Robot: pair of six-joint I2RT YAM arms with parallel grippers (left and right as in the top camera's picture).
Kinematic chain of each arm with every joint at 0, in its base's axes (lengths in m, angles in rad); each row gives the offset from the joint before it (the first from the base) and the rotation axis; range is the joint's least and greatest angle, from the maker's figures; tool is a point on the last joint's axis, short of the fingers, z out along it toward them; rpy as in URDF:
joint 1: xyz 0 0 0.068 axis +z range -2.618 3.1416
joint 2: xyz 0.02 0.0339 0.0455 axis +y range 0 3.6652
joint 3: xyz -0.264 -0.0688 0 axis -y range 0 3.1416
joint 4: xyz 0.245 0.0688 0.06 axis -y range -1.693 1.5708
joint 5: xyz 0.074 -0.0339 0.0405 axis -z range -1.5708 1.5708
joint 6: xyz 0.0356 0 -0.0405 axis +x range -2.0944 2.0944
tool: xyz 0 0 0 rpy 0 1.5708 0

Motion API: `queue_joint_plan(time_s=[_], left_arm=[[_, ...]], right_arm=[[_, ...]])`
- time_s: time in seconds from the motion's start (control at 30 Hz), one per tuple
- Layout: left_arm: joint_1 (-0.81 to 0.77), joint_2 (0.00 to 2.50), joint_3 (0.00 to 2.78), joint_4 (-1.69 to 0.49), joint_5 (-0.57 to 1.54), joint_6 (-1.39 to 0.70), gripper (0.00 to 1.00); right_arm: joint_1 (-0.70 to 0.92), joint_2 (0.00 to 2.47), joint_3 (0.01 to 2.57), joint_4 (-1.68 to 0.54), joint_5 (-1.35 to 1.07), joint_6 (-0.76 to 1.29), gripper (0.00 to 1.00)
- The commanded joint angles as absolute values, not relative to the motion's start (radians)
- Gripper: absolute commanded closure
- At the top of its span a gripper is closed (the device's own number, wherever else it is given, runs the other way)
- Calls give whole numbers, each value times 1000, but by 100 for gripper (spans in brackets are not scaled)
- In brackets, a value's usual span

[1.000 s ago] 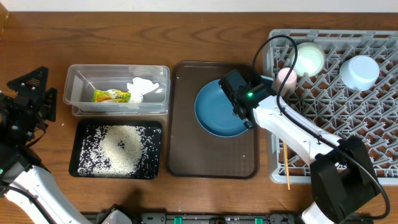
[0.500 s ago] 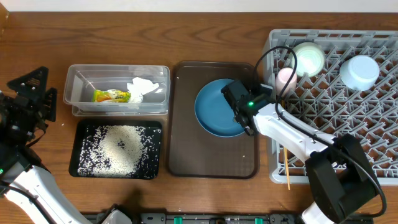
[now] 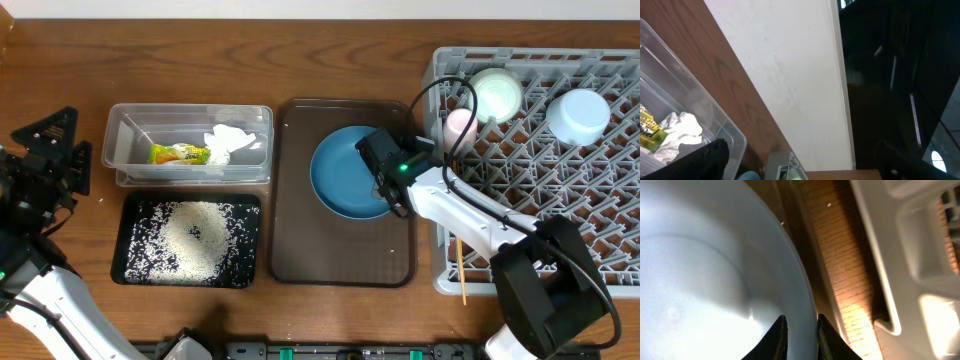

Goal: Sort waste into correct bins and load items into the dishwasher rack
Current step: 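Grasp the blue plate's right rim with the right gripper, then tilt the plate up by its rim and lift it off the tray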

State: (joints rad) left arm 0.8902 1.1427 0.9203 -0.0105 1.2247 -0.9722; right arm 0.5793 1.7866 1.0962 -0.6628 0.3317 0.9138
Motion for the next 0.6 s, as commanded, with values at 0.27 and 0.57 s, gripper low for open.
queue_joint_plan(time_s=[0.27,0.57], left_arm=[[894,1143,933,-6,1238,-974,5],[894,1143,933,-6,1238,-974,5]], right_arm=[[629,1786,1089,-636,209,779,85],[622,1786,1089,-642,287,637,72]])
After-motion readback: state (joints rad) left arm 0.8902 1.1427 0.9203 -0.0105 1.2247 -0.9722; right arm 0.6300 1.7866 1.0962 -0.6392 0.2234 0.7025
